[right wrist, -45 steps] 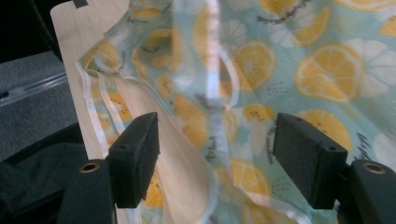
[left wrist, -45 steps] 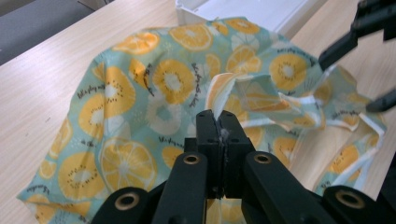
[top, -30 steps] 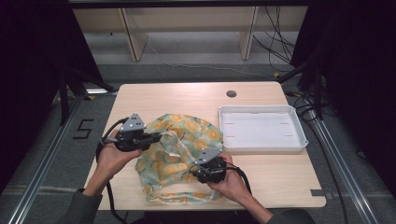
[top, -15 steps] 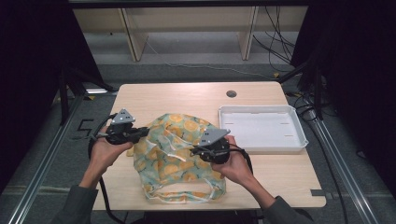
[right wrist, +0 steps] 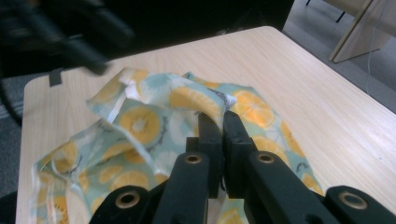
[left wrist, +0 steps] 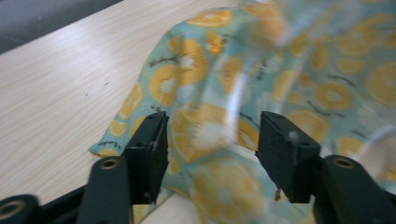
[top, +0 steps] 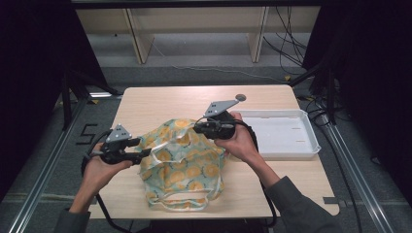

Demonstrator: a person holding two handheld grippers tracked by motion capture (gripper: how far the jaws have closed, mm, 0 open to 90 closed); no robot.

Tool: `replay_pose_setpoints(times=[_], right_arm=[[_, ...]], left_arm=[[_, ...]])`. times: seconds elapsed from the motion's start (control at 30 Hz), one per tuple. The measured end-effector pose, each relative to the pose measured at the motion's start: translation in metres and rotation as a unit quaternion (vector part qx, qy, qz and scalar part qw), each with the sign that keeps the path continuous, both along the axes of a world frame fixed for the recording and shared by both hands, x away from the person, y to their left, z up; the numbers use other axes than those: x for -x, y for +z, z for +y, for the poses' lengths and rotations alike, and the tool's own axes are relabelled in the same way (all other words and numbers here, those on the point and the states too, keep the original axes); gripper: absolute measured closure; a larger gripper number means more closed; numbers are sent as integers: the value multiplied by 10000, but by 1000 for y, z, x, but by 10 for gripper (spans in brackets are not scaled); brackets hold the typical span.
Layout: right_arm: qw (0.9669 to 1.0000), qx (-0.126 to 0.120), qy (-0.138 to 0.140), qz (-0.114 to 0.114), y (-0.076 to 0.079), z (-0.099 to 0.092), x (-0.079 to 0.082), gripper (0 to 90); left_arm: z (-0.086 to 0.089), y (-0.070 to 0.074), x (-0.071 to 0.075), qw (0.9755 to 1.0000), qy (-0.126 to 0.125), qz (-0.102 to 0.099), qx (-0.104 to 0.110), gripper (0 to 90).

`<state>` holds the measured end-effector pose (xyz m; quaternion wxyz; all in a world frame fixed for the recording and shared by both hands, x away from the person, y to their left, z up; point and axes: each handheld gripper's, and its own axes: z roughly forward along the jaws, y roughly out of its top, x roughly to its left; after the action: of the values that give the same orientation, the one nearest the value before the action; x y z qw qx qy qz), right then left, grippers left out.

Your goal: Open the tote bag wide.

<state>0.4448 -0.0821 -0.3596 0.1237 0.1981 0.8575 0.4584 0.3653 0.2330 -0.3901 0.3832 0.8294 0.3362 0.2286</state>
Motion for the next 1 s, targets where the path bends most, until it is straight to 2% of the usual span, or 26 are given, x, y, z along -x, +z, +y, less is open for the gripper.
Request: replay_pose_setpoints(times=[0.03, 0.07, 0.1, 0.13, 0.2, 0.27, 0.3, 0.33, 0.4, 0.43, 0.47, 0.5, 0.53, 0.57, 0.6, 0.7, 0.73, 0.77, 0.8, 0.87, 0.9, 0.93, 0.97, 1.0], right_arm=[[10000, -7, 13, -53, 1, 0, -3, 888], [10000, 17, -24, 2, 2, 0, -4, 887], [9999, -75, -69, -14, 2, 1, -6, 887], [10000, -77, -60, 17, 2, 1, -7, 887], [9999, -61, -91, -27, 2, 1, -8, 886], [10000, -47, -51, -39, 1, 1, -10, 884], [9999, -53, -105, 2, 1, 1, -10, 882], [9999, -53, -105, 2, 1, 1, -10, 882], [9999, -18, -122, 73, 1, 0, -13, 879], [9999, -18, -122, 73, 1, 0, -13, 879], [9999, -41, -124, 18, 0, -1, -15, 878], [9998, -41, -184, 71, 0, -2, -17, 878], [9997, -76, -209, 47, -2, -2, -19, 876], [9997, -24, -231, 94, -2, -4, -20, 875], [9995, -12, -302, 62, -4, -5, -22, 869], [9992, 97, -373, 68, -9, -7, -28, 845], [9987, 228, -442, 60, -13, -7, -29, 828], [9978, 373, -552, -7, -17, -7, -31, 792], [9969, 452, -641, -16, -19, -8, -31, 741], [9940, 582, -921, 119, -25, -8, -30, 565], [9929, 723, -942, 25, -27, -9, -30, 516], [9914, 700, -1102, 15, -28, -9, -27, 473], [9915, 706, -1097, 2, -28, -10, -24, 432], [9909, 683, -1145, -167, -28, -12, -20, 398]], left_arm=[[-4, -1, 8, 9998, -1, 5, -200, 370], [-9, -4, 15, 9990, -18, 32, -449, 335], [-14, -11, 19, 9981, -5, 25, -623, 301], [-20, -20, 24, 9973, 184, 131, -699, 262], [-26, -36, 26, 9952, 198, 128, -952, 245], [-32, -52, 21, 9920, 392, 96, -1200, 250], [-35, -59, 14, 9898, 380, -63, -1373, 385], [-35, -59, 14, 9898, 380, -63, -1373, 461], [-38, -54, 9, 9910, 202, -241, -1299, 667], [-39, -46, 5, 9888, 57, -379, -1441, 667], [-40, -39, 1, 9869, 31, -494, -1535, 727], [-41, -33, -2, 9855, 11, -682, -1556, 796], [-42, -26, -6, 9865, -25, -787, -1434, 835], [-42, -19, -10, 9885, -51, -797, -1287, 870], [-43, -11, -14, 9906, -95, -751, -1140, 886], [-44, 10, -27, 9938, -111, -726, -831, 894], [-44, 17, -35, 9950, -113, -709, -700, 895], [-44, 20, -39, 9957, -83, -669, -629, 895], [-45, 24, -44, 9969, -14, -643, -456, 895], [-44, 30, -55, 9977, 32, -583, -346, 895], [-44, 32, -60, 9981, 89, -556, -262, 895], [-43, 35, -62, 9982, 140, -478, -347, 895], [-42, 37, -67, 9984, 180, -447, -303, 895], [-42, 38, -71, 9986, 215, -419, -245, 895]])
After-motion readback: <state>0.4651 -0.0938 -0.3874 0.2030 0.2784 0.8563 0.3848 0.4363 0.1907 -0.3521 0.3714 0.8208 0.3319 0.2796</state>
